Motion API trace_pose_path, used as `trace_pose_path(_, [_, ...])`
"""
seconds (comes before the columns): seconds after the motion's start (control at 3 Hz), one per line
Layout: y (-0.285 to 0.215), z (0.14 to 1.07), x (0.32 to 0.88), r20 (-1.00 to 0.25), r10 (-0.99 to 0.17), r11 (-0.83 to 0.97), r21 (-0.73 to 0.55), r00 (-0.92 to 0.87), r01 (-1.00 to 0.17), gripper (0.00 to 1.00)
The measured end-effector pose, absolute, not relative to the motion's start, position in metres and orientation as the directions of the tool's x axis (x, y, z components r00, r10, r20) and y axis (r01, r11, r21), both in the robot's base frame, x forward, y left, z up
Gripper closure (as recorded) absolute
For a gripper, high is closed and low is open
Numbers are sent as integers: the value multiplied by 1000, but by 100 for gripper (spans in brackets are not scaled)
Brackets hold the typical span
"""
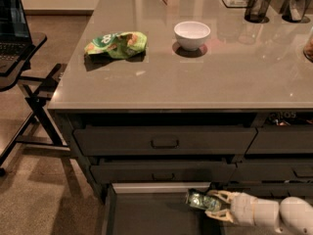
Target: Pick green can from bottom drawer and place on counter
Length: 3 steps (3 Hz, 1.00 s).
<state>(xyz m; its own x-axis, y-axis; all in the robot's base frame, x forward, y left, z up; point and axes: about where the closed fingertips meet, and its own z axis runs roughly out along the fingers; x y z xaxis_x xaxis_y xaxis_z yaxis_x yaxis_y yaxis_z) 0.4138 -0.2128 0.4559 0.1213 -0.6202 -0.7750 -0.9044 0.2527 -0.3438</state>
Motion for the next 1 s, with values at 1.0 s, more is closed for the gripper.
trace_pose_path(1.0, [-220, 502, 418, -749, -641, 240, -405, 169, -882, 100])
